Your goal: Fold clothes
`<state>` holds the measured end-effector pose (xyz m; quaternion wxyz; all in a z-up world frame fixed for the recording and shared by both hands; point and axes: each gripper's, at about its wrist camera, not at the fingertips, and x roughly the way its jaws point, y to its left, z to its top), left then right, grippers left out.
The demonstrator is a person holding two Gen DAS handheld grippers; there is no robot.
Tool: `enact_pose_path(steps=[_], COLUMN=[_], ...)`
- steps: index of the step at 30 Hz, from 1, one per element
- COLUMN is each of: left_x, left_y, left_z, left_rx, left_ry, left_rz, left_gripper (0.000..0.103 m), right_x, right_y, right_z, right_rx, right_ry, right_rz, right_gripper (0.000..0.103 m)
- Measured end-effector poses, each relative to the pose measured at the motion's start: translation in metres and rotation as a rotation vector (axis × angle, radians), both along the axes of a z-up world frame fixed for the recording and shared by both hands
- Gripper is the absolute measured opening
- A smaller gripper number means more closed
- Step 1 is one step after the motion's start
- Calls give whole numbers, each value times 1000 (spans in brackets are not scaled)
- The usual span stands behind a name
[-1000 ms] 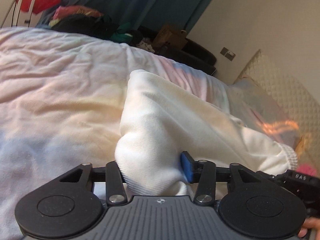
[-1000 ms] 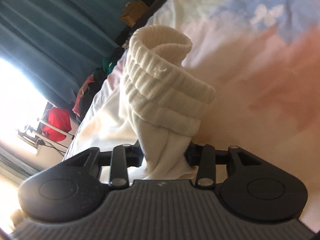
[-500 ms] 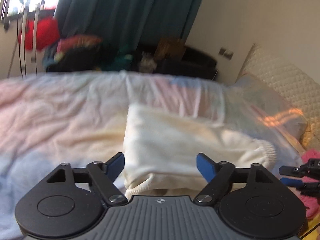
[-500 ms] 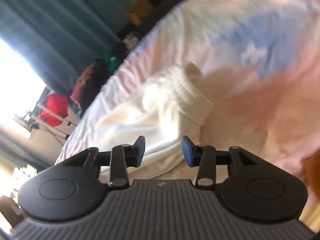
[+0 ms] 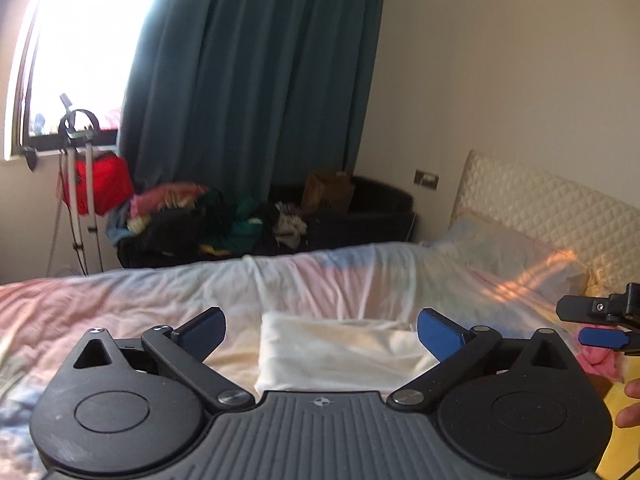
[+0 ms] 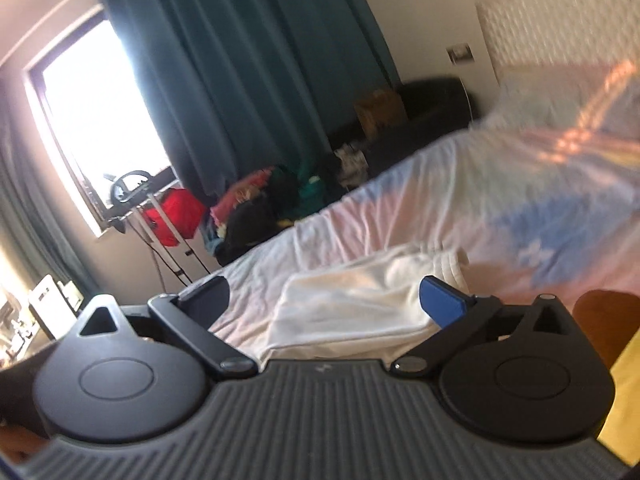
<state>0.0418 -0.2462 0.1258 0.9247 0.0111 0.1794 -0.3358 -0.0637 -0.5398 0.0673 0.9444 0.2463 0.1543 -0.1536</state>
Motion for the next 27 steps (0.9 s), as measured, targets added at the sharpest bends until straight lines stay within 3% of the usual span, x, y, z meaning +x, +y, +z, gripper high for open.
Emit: enact_pose_path(steps=[7, 12, 20, 27], left_x=[-67, -98, -117, -128], left_y=[36, 54, 81, 98], left_z=[28, 29, 8, -14], left_rx=[6, -18, -46, -35], left_ry=[-102, -107, -84, -107], left_rz=[-3, -16, 3, 25], left_gripper=[103, 103, 103, 103], right_x=[-35, -47, -62, -66], right_y=[44, 72, 117, 132], right_z=[16, 14, 5, -14], right_rx=[-109, -170, -289, -317], right_ry=[-48, -74, -97, -92], right_rz=[-16, -14, -19, -38], right_gripper=[103, 103, 103, 103])
